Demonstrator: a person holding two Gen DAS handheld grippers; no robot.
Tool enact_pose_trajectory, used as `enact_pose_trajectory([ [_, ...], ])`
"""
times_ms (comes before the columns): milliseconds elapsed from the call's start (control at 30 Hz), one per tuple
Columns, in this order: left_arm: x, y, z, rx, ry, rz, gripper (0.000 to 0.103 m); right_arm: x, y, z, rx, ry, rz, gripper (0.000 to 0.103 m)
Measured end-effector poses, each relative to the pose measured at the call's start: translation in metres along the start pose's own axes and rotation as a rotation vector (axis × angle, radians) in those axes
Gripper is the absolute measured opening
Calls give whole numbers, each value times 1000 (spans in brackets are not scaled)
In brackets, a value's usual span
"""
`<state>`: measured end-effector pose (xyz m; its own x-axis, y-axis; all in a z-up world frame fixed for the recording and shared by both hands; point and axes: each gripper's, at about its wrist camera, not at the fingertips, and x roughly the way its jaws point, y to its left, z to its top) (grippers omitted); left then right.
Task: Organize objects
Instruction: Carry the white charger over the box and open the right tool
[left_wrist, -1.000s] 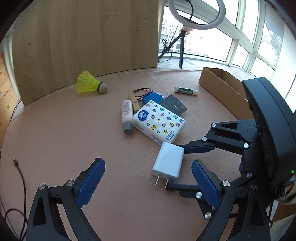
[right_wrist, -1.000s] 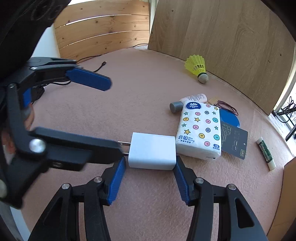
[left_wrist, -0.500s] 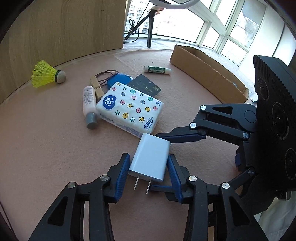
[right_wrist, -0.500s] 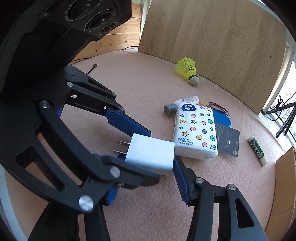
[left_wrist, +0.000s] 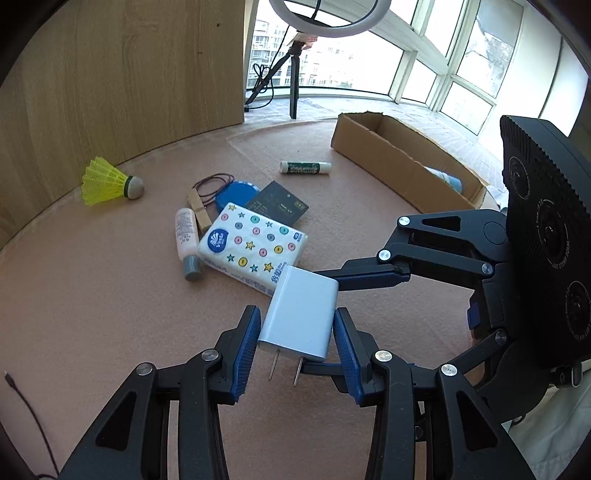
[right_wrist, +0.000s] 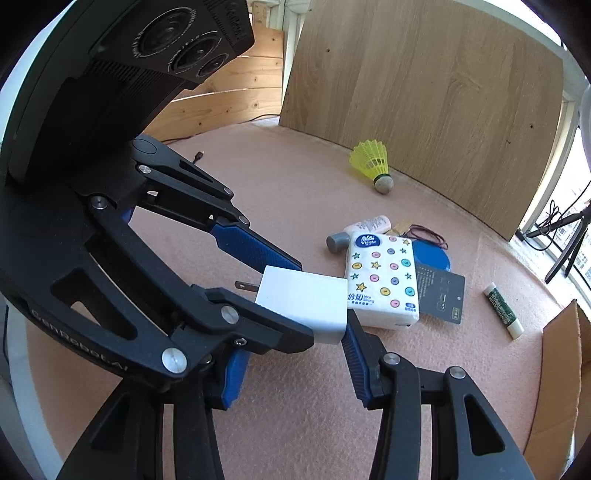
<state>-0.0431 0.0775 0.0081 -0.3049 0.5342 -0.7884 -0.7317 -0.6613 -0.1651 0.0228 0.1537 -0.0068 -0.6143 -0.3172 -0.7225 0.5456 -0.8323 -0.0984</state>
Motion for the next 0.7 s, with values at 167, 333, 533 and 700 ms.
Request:
enact_pose_trajectory([
  [167, -27, -21, 17, -3, -6, 67, 44, -28, -3, 9, -10, -55, 12, 43],
  [333, -48, -49, 37, 10, -3, 116, 44, -58, -9, 13, -22, -112, 25, 43],
  [533, -70, -85, 58, 28, -24, 145, 44, -98, -19, 14, -52, -165, 14, 43],
  [700, -72, -110, 70, 60, -26, 176, 44, -117, -30, 9, -42, -192, 10, 43],
])
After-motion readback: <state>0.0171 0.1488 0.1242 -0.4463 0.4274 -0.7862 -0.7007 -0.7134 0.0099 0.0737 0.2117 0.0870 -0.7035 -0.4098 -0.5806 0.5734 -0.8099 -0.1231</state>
